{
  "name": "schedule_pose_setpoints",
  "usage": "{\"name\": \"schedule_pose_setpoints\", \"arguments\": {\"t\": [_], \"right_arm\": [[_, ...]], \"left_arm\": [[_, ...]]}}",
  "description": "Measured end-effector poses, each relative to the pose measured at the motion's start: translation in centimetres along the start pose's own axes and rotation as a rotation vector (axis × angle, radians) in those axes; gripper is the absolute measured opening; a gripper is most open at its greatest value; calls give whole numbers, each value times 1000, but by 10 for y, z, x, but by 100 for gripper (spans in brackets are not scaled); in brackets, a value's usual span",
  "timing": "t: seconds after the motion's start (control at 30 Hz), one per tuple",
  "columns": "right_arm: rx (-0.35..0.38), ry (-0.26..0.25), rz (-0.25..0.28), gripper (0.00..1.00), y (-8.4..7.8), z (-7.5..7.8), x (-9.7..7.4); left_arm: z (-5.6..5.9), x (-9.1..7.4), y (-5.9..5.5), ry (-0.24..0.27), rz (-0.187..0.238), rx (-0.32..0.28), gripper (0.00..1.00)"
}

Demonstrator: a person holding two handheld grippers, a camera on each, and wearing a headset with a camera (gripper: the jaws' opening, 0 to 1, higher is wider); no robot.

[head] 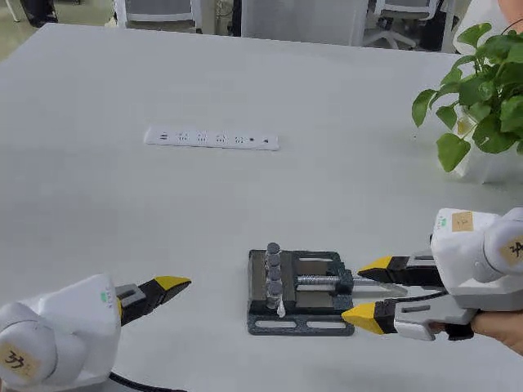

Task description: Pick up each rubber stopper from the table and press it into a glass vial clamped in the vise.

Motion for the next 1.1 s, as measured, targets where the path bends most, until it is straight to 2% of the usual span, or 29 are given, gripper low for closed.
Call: {"name": "schedule_pose_setpoints", "arguments": {"t": [0.2,0.4,0.57,0.7,0.93,1.1], "right_arm": [[35,-15,81,51,-16,-3,-14],[70,-42,147,66,-28,-1,-24],[89,-55,168,74,-41,2,-31],[98,-65,168,77,-49,3,-34],[102,-65,192,82,-52,2,-37],[111,-68,190,82,-55,4,-39]], "left_arm": [[1,2,0,0,-8,7,99],[-5,2,-2,19,-18,4,99],[-7,5,-3,26,-30,11,99],[-6,8,-5,23,-43,18,99],[-9,12,-7,27,-50,11,99],[-8,14,-8,23,-51,9,99]]}}
Point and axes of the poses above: the centre of the closed fingertips' face, and the gripper's own axes: x roughly forward along the fingers, z roughly to its right, y roughly out of its top, the point moved 2 cm from there along -x, roughly backward along the fingers, and after that the axes turned 6 degrees about z, right-handed, at the moved point
